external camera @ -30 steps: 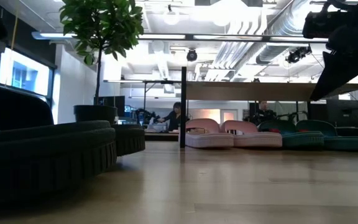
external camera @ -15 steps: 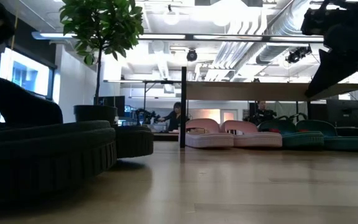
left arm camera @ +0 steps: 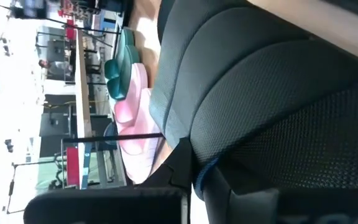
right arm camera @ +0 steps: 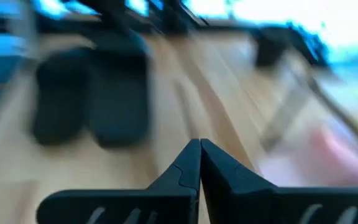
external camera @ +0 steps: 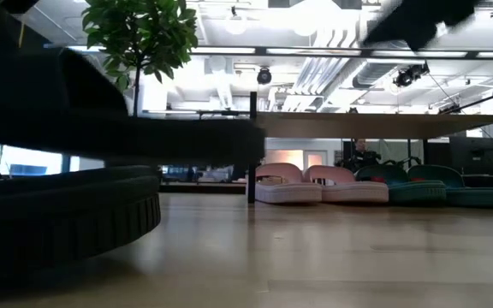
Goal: Pick and place slides into the shelf
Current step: Put the top black slide on the shelf
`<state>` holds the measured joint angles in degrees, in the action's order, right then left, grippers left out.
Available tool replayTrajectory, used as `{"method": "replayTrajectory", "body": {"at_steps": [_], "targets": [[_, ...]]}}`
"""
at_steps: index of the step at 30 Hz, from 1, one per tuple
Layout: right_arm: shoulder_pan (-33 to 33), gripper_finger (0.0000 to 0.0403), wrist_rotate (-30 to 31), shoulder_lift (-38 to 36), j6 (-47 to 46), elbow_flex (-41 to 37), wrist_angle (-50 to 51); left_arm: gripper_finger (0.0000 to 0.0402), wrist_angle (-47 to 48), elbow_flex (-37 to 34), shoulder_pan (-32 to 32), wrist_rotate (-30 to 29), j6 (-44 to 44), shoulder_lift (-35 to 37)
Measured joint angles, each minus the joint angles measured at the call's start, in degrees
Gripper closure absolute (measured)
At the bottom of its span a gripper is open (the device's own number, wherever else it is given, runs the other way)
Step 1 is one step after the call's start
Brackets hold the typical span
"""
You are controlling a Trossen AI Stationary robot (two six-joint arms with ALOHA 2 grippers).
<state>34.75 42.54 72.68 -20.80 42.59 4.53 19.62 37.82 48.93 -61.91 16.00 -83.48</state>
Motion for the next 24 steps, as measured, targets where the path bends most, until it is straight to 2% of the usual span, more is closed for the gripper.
{"method": "replayTrajectory", "body": {"at_steps": [2, 5, 9, 13, 17, 22, 24], "targets": [[0.6, 0.0403, -2.9, 0.0, 10.5, 0.0, -7.8, 0.0397, 0.1, 1.8, -1.4, 1.1, 2.2, 0.5], [1.8, 0.0402, -5.3, 0.0, 23.2, 0.0, -13.0, 0.0398, -0.1, 4.9, -3.8, 3.3, 6.4, 0.7], [3.2, 0.0389, -6.2, 0.0, 32.1, 0.1, -16.0, 0.0399, 0.0, 8.7, -6.7, 7.4, 11.3, 0.9], [5.5, 0.0347, -8.4, 1.0, 40.4, 4.0, -16.4, 0.0399, 0.1, 12.4, -8.5, 10.3, 15.7, 1.4], [8.0, 0.0293, -6.7, 6.0, 48.4, 11.6, -10.6, 0.0399, 0.3, 15.0, -9.7, 12.0, 18.3, 1.7], [10.1, 0.0244, 4.8, 17.9, 49.2, 21.6, 8.4, 0.04, 0.4, 16.8, -10.5, 12.1, 18.7, 1.7], [10.8, 0.0233, 8.6, 23.2, 49.1, 24.6, 13.1, 0.04, 0.4, 17.3, -10.5, 12.2, 18.7, 1.7]]}}
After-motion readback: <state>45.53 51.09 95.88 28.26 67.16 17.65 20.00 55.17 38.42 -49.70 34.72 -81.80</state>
